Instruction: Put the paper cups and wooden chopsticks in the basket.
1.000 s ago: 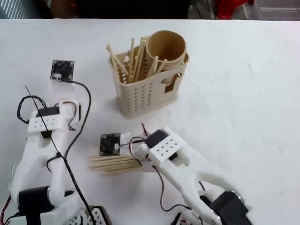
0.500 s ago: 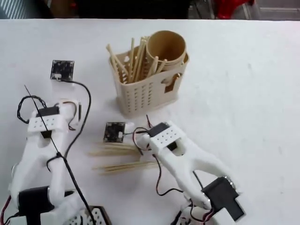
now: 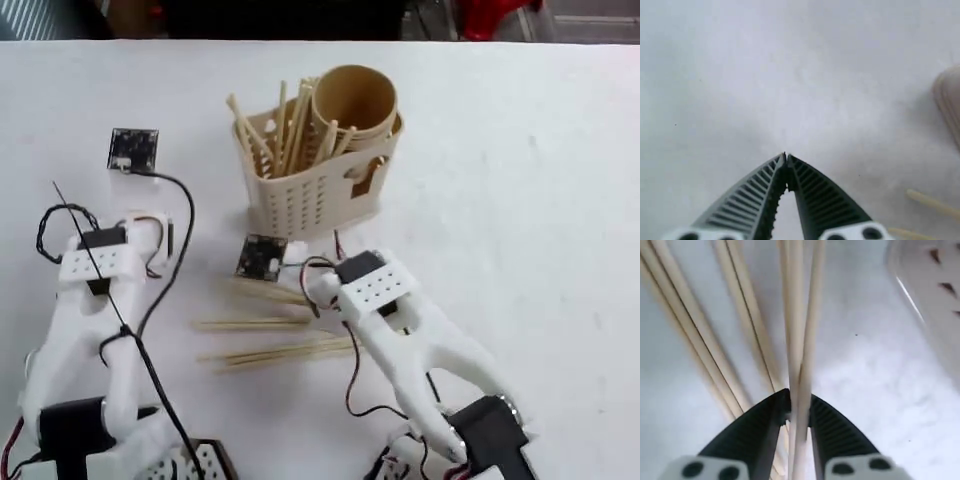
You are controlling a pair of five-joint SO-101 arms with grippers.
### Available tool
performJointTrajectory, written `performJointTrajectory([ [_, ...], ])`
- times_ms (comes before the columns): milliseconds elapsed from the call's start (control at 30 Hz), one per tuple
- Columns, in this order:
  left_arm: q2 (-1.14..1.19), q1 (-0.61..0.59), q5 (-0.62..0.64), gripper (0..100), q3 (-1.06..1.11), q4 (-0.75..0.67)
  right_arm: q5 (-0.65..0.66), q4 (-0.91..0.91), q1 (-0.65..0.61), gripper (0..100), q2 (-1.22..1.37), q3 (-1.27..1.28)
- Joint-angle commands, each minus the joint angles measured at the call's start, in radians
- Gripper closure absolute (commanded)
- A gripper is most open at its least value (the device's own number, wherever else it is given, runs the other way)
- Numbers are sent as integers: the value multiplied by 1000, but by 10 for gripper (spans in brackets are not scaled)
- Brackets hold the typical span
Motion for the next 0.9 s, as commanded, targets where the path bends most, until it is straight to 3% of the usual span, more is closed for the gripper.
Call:
performJointTrajectory([
  [0, -2, 13, 0, 976, -8, -17, -3, -1, -10, 980, -10, -21],
  [133, -2, 12, 0, 976, -8, -14, -3, -2, -56, 963, 54, -26],
  [367, -2, 12, 0, 976, -8, -14, -3, -56, -48, 842, 111, -28],
  [867, -2, 15, 0, 976, -8, -18, -12, -104, -61, 839, 81, -71],
])
